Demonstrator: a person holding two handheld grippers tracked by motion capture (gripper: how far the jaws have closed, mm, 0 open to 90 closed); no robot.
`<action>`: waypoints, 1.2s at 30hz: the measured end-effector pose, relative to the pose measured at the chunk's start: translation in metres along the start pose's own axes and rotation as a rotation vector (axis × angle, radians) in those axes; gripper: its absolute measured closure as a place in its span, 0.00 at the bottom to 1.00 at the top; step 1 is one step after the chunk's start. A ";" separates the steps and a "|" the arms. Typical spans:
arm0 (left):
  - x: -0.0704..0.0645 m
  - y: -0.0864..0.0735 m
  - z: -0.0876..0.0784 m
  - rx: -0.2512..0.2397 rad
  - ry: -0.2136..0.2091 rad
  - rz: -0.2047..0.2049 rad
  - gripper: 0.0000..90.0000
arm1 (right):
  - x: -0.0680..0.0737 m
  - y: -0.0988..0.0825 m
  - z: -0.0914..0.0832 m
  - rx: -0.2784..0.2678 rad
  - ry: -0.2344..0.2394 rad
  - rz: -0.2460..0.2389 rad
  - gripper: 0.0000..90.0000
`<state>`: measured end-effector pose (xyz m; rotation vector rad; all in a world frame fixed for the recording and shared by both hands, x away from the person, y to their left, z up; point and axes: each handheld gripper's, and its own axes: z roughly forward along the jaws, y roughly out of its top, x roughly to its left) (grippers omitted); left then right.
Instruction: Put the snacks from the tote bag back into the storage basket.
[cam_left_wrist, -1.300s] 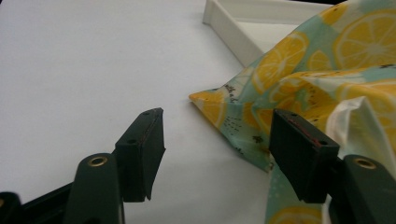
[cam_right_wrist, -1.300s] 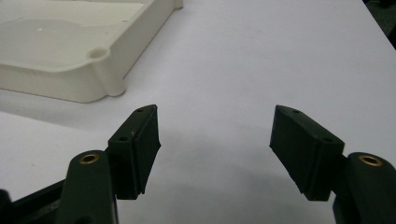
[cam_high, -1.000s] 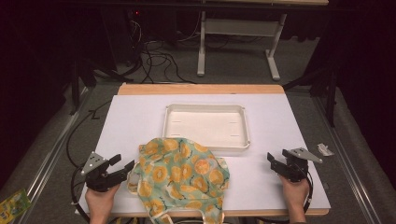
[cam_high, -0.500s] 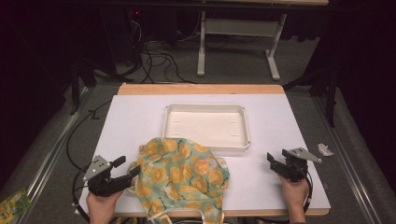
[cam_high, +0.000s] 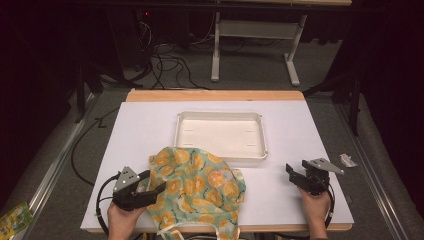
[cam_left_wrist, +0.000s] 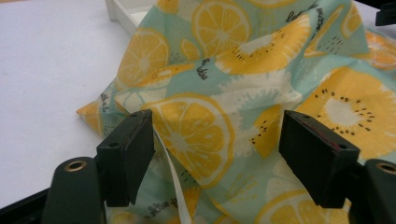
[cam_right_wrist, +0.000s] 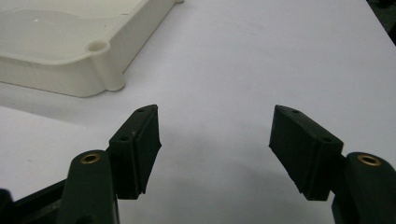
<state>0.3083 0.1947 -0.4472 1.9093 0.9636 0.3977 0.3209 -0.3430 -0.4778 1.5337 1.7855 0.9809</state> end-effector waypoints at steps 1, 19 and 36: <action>0.000 0.000 0.000 0.000 0.000 0.000 0.31 | 0.000 0.000 0.000 0.000 0.000 0.000 0.38; -0.007 0.001 0.020 0.078 -0.038 0.066 0.78 | 0.001 0.000 0.000 0.002 0.000 -0.008 0.38; -0.008 0.001 0.017 0.055 0.078 0.058 0.60 | 0.001 0.000 0.001 0.006 0.001 -0.006 0.38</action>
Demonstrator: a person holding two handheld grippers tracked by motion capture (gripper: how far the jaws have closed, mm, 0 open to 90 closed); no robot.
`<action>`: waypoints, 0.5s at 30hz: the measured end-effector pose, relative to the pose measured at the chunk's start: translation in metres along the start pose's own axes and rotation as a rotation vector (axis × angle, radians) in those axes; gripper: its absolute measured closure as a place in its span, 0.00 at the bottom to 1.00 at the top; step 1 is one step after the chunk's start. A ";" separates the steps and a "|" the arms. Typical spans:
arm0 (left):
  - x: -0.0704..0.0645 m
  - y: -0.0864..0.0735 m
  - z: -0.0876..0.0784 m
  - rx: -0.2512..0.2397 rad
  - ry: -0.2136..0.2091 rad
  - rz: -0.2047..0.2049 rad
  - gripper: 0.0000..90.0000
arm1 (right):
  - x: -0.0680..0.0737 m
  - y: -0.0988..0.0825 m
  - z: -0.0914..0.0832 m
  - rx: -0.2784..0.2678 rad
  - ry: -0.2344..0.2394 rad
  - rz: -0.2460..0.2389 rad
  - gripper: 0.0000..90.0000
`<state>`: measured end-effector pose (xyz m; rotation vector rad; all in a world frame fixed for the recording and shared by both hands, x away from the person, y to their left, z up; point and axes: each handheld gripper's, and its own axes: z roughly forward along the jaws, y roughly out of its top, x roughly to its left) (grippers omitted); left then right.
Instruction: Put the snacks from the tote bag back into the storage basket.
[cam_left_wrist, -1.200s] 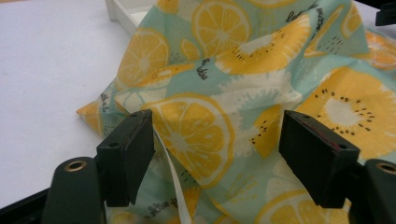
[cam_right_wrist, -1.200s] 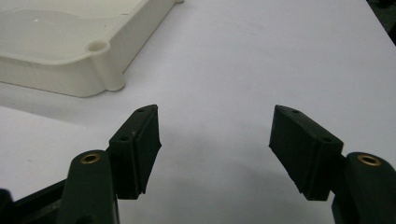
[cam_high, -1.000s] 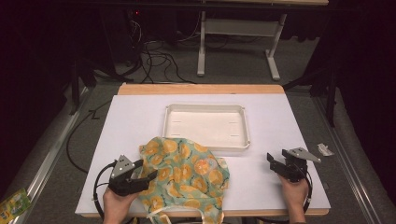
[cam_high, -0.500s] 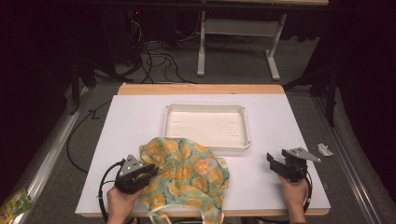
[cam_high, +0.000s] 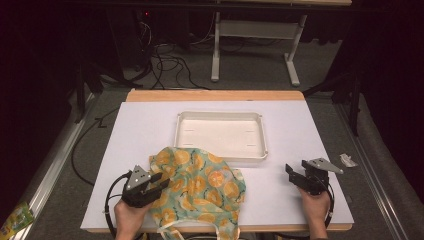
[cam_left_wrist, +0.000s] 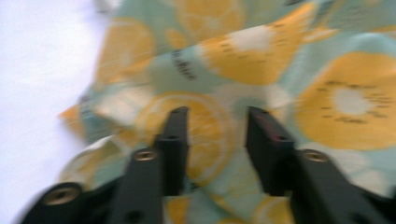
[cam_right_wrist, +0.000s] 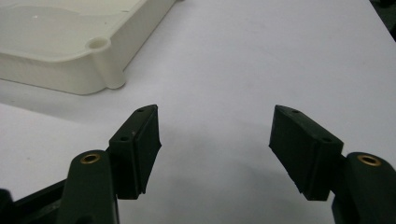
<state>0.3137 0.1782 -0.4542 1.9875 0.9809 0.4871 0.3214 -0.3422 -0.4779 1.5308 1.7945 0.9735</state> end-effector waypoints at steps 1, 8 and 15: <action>0.000 0.000 0.000 0.000 0.000 0.000 0.54 | 0.000 0.000 0.000 0.000 0.000 0.000 0.38; 0.007 -0.009 0.010 0.083 0.066 -0.093 0.39 | 0.000 0.000 0.000 0.002 -0.001 -0.001 0.38; 0.007 -0.014 0.018 0.110 0.077 -0.105 0.38 | 0.001 0.000 0.000 0.002 -0.002 -0.001 0.38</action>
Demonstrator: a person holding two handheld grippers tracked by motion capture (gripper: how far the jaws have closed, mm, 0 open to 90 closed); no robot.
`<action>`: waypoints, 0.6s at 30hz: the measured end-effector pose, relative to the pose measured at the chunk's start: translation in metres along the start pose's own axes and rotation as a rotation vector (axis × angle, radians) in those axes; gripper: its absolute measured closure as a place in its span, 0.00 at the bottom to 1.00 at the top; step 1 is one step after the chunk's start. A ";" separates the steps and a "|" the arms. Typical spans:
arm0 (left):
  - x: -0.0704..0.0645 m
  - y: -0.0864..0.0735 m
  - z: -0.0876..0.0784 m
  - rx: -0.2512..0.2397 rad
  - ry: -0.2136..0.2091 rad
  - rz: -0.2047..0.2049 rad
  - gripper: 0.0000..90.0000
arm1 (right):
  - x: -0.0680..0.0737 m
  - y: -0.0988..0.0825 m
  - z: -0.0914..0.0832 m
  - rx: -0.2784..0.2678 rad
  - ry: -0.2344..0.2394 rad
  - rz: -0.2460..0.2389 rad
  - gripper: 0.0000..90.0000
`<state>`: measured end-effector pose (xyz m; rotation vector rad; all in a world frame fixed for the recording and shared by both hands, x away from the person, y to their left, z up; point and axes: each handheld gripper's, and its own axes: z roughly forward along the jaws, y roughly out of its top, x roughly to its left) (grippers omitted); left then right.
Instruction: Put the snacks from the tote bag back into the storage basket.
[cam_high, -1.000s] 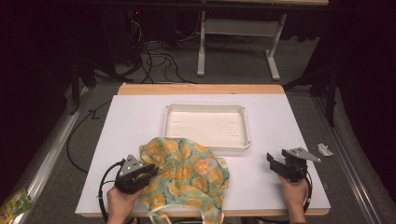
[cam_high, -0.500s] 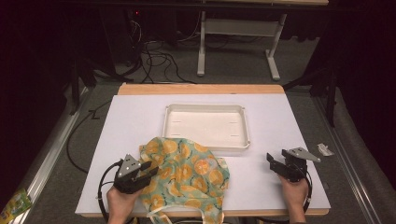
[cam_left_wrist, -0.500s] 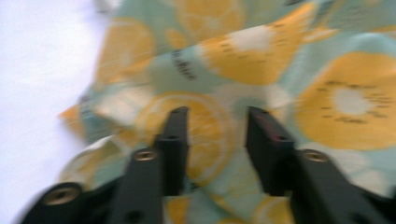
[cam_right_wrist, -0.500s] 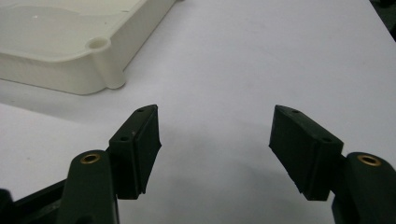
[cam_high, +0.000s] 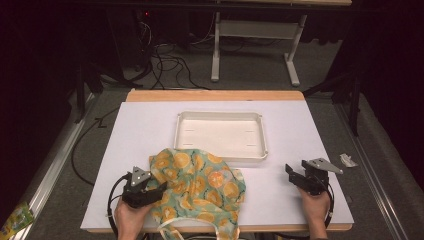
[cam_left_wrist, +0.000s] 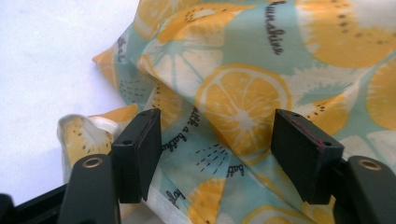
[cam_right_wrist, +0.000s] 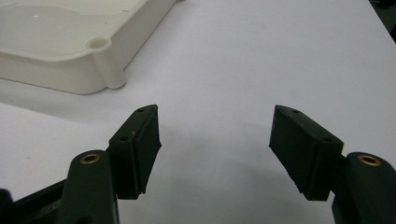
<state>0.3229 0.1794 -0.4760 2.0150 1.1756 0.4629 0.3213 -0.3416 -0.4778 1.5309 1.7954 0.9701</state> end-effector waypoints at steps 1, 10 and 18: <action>0.000 -0.001 0.003 0.013 0.000 0.000 0.38 | 0.000 0.000 0.000 0.000 -0.002 0.000 0.38; -0.003 -0.001 0.007 0.032 0.010 0.031 0.50 | 0.000 0.000 0.000 0.001 -0.001 -0.005 0.38; -0.007 0.003 0.009 0.040 -0.009 0.079 0.78 | 0.001 0.000 0.000 0.005 -0.004 -0.011 0.38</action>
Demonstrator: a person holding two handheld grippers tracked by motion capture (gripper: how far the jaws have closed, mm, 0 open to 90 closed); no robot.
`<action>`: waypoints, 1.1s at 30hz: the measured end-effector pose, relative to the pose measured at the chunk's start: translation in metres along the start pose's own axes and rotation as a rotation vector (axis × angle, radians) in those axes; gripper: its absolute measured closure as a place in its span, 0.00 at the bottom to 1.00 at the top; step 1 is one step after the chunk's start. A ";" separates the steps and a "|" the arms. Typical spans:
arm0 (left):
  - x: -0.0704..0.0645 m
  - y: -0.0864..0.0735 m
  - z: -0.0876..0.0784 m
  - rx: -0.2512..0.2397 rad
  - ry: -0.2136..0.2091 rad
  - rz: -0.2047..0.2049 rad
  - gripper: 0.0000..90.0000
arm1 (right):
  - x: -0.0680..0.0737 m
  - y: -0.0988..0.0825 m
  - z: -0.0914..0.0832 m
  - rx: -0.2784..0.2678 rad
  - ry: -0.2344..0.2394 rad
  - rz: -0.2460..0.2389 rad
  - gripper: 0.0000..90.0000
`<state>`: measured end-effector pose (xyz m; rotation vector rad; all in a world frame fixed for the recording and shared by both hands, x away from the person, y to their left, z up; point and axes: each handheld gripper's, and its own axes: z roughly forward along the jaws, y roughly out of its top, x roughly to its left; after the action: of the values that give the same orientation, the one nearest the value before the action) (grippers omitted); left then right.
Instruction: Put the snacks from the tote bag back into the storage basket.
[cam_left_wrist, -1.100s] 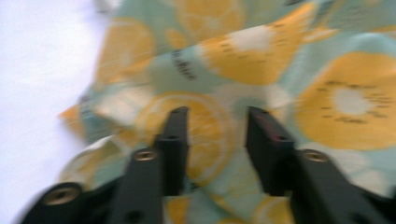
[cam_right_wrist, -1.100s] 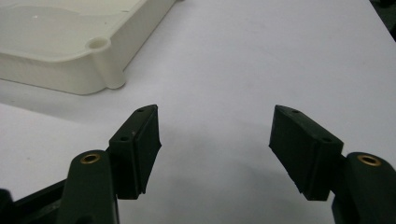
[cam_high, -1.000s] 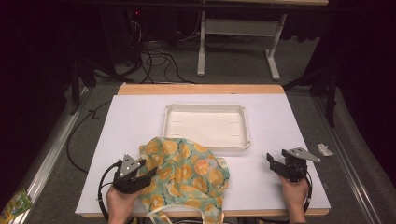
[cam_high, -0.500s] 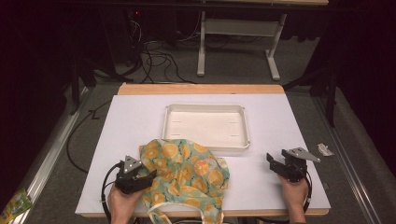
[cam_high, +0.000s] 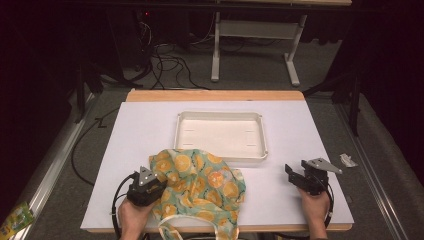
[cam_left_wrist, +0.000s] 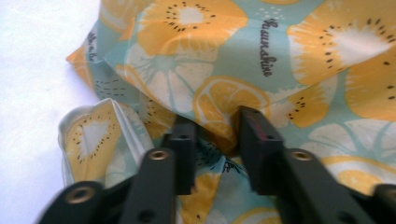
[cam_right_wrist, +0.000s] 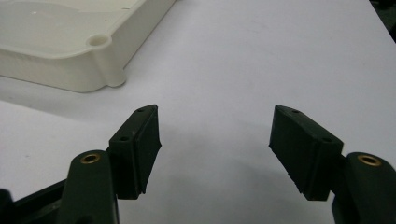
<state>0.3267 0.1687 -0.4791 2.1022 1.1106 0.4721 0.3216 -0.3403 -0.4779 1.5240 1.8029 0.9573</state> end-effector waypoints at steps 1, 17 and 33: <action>0.000 0.001 0.000 0.003 -0.009 -0.001 0.82 | 0.000 0.000 0.000 0.001 0.000 0.000 0.38; 0.002 0.001 -0.015 -0.074 -0.119 -0.009 1.00 | 0.001 0.001 0.001 0.016 -0.004 -0.017 0.38; -0.008 0.026 -0.032 -0.178 -0.209 0.013 1.00 | 0.011 0.002 -0.001 0.045 0.071 -0.052 0.28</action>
<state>0.3181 0.1655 -0.4384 1.9540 0.9018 0.3358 0.3197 -0.3291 -0.4757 1.4800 1.9166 0.9628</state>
